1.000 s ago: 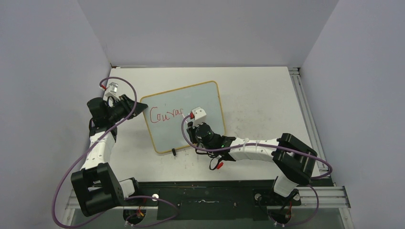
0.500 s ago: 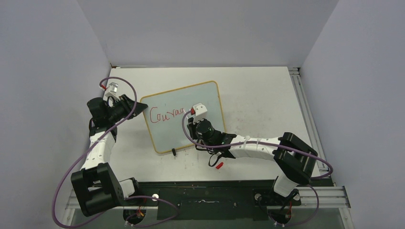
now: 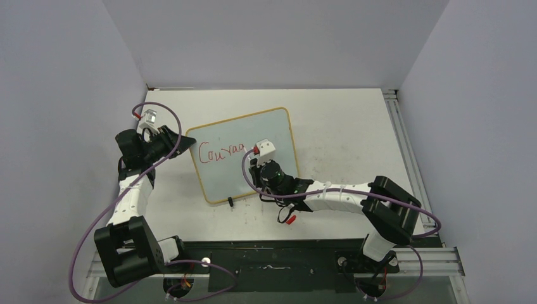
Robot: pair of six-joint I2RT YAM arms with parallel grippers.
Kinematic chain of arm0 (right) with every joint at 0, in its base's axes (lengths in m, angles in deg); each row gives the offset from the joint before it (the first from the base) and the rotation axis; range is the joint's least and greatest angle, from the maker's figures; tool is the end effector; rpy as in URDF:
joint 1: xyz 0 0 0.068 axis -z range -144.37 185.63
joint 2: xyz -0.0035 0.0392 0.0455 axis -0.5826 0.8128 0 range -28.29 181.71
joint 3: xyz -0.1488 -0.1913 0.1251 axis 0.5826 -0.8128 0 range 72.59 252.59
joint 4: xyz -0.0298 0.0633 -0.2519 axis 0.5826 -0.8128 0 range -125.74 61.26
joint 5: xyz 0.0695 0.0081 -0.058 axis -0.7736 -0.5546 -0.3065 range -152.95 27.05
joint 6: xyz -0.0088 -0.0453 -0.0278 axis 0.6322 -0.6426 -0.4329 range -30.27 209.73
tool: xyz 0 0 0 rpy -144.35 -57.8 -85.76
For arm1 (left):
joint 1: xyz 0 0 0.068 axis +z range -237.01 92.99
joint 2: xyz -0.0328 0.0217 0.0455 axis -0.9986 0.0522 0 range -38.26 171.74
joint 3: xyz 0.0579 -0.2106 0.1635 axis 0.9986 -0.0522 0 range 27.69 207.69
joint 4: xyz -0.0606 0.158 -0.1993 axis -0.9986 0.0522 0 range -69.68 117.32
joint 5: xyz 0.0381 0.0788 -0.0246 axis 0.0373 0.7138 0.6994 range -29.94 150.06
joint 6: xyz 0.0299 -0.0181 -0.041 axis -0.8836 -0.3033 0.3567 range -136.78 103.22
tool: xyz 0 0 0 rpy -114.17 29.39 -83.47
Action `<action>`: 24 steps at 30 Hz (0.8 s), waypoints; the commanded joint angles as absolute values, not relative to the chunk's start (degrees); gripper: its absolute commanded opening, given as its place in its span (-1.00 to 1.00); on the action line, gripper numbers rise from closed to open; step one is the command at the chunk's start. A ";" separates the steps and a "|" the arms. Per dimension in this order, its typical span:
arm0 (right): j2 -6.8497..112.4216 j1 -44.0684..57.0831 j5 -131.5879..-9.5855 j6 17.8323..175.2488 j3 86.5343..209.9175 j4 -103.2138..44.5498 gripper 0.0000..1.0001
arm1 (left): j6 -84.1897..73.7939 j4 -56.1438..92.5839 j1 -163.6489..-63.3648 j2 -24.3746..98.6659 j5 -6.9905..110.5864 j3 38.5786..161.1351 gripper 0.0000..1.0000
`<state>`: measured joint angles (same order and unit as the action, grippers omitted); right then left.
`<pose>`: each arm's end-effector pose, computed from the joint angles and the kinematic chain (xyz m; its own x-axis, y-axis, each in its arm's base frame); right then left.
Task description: Write a sentence on the whiteboard
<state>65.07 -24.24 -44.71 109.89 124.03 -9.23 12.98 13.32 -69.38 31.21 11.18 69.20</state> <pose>0.1891 0.3036 0.2168 -0.4128 -0.0590 -0.9089 -0.5689 0.7960 0.2067 0.2587 0.0540 0.2640 -0.5298 -0.5109 -0.6770 0.2399 0.6753 -0.6974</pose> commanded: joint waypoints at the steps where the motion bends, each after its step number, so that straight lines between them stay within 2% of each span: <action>1: 64.26 -25.37 -43.43 112.31 121.68 -8.97 -0.89 | 12.51 12.59 -69.15 30.95 10.17 70.40 -0.42; 12: 64.77 -28.46 -44.12 115.22 118.25 -8.71 -0.89 | 12.58 12.58 -69.15 30.86 10.20 70.31 -0.42; 24: 65.37 -29.63 -44.89 111.37 125.08 -7.99 -0.89 | 12.45 12.59 -69.17 30.85 10.31 70.22 -0.42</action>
<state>66.82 -28.85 -45.06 113.39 121.28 -9.99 13.00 13.32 -69.38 31.21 11.15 69.18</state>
